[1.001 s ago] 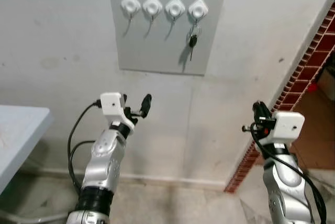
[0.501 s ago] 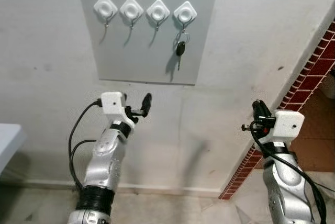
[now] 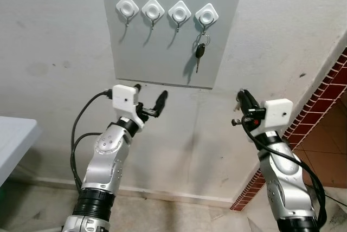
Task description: Hang keys on a hook
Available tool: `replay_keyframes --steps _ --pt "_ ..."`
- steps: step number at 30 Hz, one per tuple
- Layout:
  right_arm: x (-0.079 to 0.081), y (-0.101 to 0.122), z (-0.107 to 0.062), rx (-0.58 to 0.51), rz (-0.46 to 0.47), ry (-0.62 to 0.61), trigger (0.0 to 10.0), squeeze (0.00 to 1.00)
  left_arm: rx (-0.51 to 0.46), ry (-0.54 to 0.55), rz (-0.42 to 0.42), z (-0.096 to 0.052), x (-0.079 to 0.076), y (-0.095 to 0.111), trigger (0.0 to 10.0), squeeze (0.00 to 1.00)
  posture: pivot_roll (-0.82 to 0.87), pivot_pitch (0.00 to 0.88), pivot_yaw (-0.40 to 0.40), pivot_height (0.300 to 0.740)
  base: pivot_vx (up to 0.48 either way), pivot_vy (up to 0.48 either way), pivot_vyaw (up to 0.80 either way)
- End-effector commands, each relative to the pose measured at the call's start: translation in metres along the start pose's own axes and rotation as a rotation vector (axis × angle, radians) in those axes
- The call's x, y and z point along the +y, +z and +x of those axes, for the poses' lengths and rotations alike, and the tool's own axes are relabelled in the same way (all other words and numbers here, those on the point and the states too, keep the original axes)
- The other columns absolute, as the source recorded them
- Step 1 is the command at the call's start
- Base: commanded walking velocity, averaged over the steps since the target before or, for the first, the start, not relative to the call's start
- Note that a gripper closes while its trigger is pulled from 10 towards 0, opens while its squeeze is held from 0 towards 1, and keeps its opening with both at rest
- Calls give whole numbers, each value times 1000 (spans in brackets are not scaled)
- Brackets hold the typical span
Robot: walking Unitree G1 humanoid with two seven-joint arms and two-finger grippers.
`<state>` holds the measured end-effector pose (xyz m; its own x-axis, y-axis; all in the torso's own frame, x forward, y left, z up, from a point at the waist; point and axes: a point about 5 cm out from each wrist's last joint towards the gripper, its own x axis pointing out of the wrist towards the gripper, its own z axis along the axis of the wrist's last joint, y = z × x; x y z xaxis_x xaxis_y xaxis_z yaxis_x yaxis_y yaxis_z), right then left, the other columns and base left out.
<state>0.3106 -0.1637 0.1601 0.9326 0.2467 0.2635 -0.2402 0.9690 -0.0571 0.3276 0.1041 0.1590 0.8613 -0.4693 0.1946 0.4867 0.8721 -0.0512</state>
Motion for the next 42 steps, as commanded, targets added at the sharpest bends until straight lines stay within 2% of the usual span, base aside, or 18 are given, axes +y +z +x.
replay_keyframes --steps 1,5,13,18,31,39,42 --pt "2 6 8 -23 12 27 10000 0 -12 -34 33 2 -4 7 10000 0 -34 0 -41 740 0 0 0" --pt "10 18 26 -70 12 77 10000 0 -33 -79 52 5 -11 13 10000 0 -33 0 -42 740 0 0 0" --pt "16 34 47 -132 32 115 10000 0 -48 -102 56 11 -15 20 10000 0 -31 0 -43 740 0 0 0" --pt "27 46 66 -168 51 181 10000 0 -65 -111 58 15 -16 26 10000 0 -29 0 -45 740 0 0 0" --pt "51 50 79 -176 103 318 10000 0 -73 -94 47 15 -16 27 10000 0 -11 0 -59 740 0 0 0" --pt "59 48 83 -170 141 347 10000 0 -77 -89 46 16 -14 29 10000 0 -10 0 -61 740 0 0 0" --pt "62 50 88 -172 186 341 10000 0 -82 -87 50 17 -13 31 10000 0 -11 0 -60 740 0 0 0"
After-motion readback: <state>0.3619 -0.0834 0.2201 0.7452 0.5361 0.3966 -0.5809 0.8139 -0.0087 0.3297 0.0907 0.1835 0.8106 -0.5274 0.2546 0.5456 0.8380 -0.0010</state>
